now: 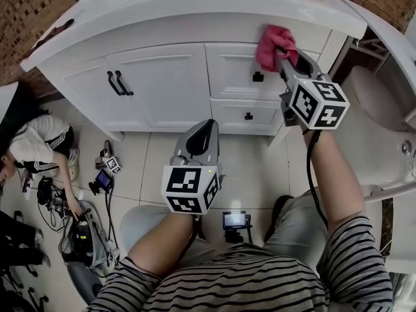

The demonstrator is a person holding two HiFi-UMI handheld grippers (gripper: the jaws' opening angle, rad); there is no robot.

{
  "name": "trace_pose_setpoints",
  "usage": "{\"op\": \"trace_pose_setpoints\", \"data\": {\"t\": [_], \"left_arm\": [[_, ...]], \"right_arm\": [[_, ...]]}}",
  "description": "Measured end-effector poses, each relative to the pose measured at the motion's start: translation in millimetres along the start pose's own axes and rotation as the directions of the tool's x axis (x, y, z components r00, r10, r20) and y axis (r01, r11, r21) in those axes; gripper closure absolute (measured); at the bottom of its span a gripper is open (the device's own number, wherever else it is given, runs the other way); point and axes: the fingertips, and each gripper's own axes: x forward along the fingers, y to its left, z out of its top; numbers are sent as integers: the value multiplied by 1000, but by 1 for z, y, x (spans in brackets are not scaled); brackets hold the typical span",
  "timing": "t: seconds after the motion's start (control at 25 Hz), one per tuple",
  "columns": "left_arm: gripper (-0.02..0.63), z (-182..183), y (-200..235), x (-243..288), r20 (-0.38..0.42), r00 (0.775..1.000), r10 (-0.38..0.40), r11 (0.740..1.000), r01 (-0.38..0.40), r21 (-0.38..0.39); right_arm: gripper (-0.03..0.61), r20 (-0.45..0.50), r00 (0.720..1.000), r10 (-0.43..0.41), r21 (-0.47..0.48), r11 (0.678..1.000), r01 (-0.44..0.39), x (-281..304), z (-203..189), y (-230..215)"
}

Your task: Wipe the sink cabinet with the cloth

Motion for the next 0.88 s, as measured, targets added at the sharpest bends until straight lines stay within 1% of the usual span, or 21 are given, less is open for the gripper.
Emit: {"op": "trace_pose_setpoints", "data": {"t": [0.08,0.2,0.28,0.32,0.36,0.4,0.52,0.6,0.68,0.8,0.88], "left_arm": [[620,-2,2,0,-6,1000,5,1000,-5,-1],[620,-1,4,0,1,1000,15,1000,-15,1],[620,1,2,1,9,1000,14,1000,-14,10],[620,1,0,2,11,1000,12,1000,-12,15],[620,1,-2,2,12,1000,10,1000,-10,19],[620,2,-3,3,14,1000,8,1000,-8,21],[621,6,-3,2,27,999,18,1000,-18,25],[620,10,1,0,41,999,36,999,-37,30],[620,12,9,-3,52,997,53,998,-55,29],[620,14,20,-7,58,996,75,997,-75,3],[621,15,24,-8,63,995,80,997,-80,-8]], "right_arm": [[494,10,997,-76,10,997,76,-25,2,-42],[492,19,982,-187,31,982,186,-58,6,-95],[495,16,975,-222,47,974,221,-71,7,-108],[499,17,975,-220,56,974,219,-74,8,-105],[500,24,979,-202,66,977,201,-74,9,-95],[500,35,985,-168,77,983,165,-71,11,-80],[500,65,998,-17,105,994,11,-50,14,-15],[500,70,994,80,114,990,-87,-30,8,31],[500,60,985,161,111,980,-167,-7,-4,74],[500,15,971,238,78,968,-239,27,-30,123],[499,-11,968,252,43,967,-251,45,-44,141]]}}
